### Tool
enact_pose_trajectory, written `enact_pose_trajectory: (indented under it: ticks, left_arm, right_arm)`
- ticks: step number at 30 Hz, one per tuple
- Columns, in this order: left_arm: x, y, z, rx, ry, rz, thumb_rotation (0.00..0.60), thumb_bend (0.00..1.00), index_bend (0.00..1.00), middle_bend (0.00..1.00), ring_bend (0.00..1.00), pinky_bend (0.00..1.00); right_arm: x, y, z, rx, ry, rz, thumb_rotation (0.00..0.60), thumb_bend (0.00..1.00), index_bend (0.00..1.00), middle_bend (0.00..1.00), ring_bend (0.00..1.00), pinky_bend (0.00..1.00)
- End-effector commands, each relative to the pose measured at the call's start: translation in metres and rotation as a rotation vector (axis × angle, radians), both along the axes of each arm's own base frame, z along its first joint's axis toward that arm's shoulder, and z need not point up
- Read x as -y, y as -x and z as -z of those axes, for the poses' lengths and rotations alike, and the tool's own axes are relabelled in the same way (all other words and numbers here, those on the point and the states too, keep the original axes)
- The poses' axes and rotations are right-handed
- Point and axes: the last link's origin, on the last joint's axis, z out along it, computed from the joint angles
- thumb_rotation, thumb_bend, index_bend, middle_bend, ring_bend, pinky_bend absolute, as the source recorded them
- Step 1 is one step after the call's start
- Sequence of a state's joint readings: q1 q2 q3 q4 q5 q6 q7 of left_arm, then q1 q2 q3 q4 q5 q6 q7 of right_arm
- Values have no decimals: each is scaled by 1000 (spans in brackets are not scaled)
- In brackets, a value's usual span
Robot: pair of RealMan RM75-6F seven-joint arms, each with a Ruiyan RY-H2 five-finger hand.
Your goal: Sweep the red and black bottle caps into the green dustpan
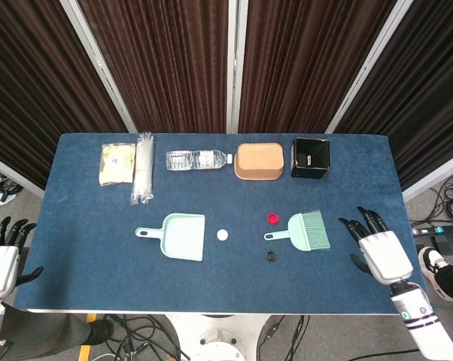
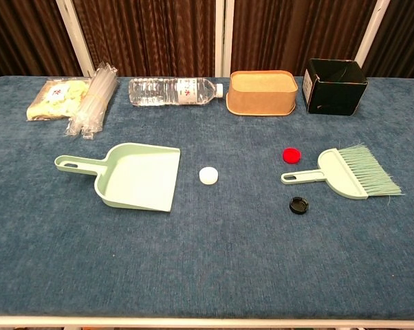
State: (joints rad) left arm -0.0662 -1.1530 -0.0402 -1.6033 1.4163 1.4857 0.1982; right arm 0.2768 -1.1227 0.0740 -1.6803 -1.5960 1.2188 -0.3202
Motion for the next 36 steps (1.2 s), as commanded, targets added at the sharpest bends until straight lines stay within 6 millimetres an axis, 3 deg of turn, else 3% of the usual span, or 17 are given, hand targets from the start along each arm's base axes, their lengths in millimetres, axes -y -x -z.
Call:
enact_pose_trajectory:
  ticks: [1,8,16,23,36]
  left_arm:
    - [1,1,0,3,-1,-4,600,24,176,124,16,0]
    - [1,2,1,6,5,-6,600,24,176,124,16,0]
    - [0,0,2,2,9,-3,600,24,176,124,16,0]
    - [0,0,2,3,10,-3,600,23,176,124,16,0]
    - [-1,3,4,15,18,-15,600,24,176,124,16,0]
  right_arm:
    - [36,-37,48,-159,-98,-98,600,117,242,326,54,135]
    - [56,-48,101,-245,-138,-120,600,128,304,333,71,145]
    - [67,-50,135,-225,-165,-88,600,154,312,334,71,145]
    - [73,-49,154,-209,-191,-72,600,160,326,345,71,145]
    - [80,-48,172,-181,-183,-63,600,222,391,422,103,145]
